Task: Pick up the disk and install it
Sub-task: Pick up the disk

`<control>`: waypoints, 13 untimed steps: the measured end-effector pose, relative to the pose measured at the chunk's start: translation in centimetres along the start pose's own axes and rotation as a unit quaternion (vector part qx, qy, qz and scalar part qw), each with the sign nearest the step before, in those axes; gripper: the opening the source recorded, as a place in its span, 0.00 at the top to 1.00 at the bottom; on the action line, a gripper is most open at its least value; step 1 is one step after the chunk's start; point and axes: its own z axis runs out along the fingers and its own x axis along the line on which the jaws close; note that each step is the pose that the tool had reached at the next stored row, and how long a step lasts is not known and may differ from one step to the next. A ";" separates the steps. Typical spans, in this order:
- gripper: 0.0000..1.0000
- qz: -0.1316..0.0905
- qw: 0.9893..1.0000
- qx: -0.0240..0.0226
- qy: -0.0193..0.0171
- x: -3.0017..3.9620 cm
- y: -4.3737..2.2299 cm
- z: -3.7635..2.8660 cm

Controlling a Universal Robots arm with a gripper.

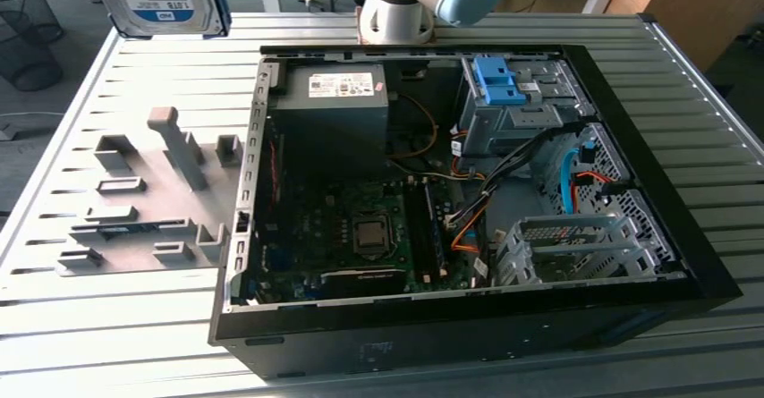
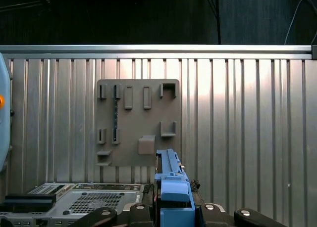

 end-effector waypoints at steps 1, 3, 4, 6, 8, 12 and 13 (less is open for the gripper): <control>0.64 0.000 1.000 0.000 0.000 0.00 -0.06 0.00; 0.64 0.000 1.000 0.000 0.000 0.00 -0.24 0.00; 0.64 0.000 1.000 0.000 0.000 -0.01 -0.40 -0.01; 0.64 0.000 1.000 0.000 0.000 -0.01 -0.82 -0.01; 0.64 0.000 1.000 0.000 0.000 -0.02 -1.29 -0.02; 0.64 0.000 1.000 0.000 0.000 0.00 -1.75 -0.03; 0.64 0.000 1.000 0.000 0.000 0.03 -1.79 -0.03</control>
